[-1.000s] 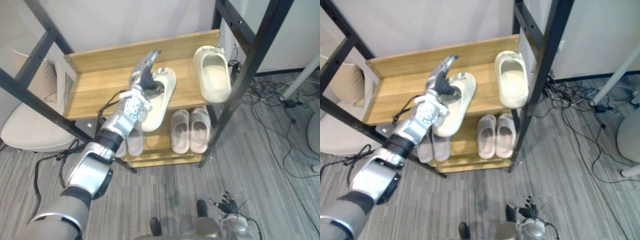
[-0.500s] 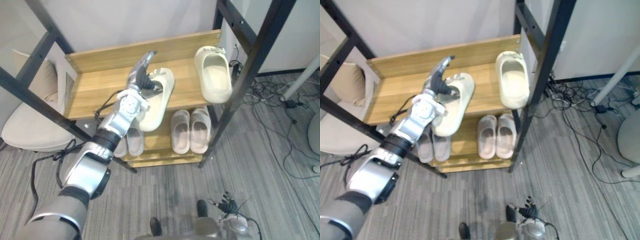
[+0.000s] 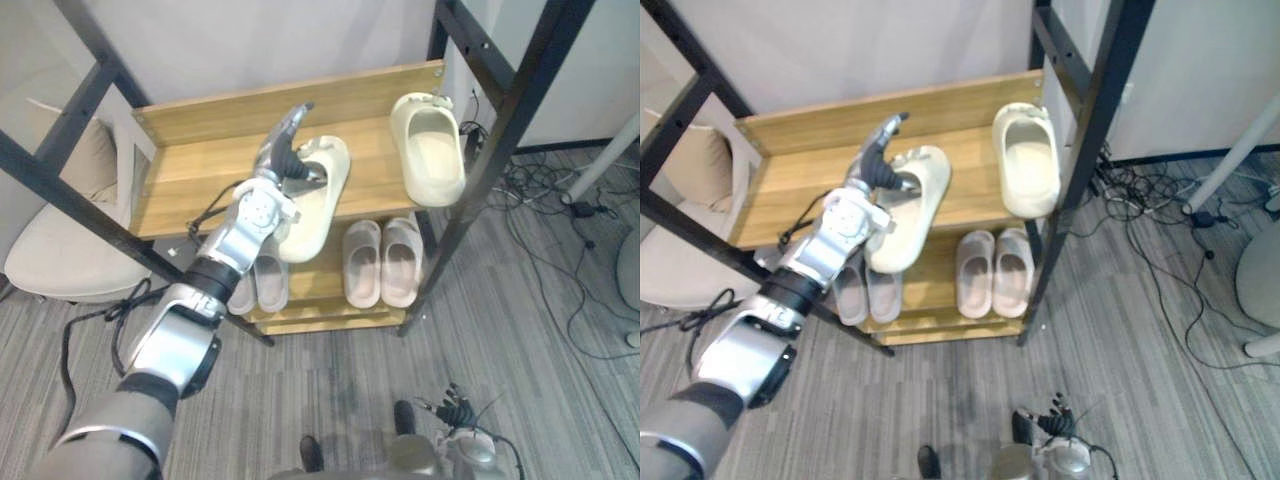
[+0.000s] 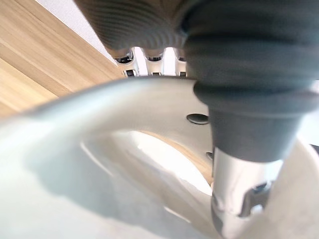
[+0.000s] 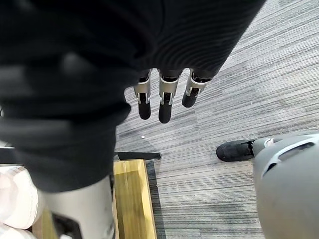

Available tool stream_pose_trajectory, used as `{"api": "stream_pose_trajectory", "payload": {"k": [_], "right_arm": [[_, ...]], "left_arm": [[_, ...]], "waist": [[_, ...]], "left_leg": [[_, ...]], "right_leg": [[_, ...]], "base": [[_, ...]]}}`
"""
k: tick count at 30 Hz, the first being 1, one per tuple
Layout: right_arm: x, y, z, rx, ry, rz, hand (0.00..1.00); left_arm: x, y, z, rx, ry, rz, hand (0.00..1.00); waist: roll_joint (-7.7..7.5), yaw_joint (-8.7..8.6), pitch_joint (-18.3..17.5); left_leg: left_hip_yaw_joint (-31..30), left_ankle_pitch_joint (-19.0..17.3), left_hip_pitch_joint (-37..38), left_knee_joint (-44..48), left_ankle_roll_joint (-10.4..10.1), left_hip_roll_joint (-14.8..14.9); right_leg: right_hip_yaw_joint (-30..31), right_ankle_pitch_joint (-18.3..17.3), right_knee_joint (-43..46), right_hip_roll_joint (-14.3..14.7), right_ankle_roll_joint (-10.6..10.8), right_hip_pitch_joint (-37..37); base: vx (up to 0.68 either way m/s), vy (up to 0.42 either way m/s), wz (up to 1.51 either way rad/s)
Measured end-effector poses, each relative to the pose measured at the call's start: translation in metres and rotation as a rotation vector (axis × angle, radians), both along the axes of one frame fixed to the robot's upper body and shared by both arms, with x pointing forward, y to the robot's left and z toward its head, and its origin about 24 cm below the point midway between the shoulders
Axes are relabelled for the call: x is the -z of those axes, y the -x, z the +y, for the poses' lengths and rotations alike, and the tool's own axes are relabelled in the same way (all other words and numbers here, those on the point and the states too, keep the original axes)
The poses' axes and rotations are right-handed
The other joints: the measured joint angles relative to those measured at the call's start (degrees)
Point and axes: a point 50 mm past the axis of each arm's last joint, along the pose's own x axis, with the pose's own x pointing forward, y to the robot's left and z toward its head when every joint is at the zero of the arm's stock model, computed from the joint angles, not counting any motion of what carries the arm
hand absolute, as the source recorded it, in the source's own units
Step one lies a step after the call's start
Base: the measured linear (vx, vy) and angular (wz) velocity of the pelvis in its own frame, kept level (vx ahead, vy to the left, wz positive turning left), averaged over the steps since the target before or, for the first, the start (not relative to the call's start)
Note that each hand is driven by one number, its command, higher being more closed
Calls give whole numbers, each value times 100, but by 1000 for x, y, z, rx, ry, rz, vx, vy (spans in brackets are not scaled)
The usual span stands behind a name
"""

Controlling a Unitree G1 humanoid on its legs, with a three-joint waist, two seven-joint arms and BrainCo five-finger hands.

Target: Organize the slippers on the shoe rack

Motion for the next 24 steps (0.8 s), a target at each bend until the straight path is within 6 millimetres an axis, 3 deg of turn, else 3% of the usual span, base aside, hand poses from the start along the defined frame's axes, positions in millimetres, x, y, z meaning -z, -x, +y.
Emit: {"api": "stream_pose_trajectory", "payload": {"k": [16,24], "right_arm": [[1,2,-2,30,-15,2,0],[1,9,-10,70,-13,9,0]], "left_arm": [[-6,-7,-14,13,26,23,0],[-16,-3,-60,127,93,27,0]], "waist": [[5,-20,-3],[88,-2,-42]], "left_leg": [[57,0,24,-2,-3,1],[223,-2,-17,-2,-1,13]], "right_leg": [[52,3,3,-12,3,2],[268,9,43,-20,12,-115]], "base": [[0,0,-1],[-7,-6,-5]]}}
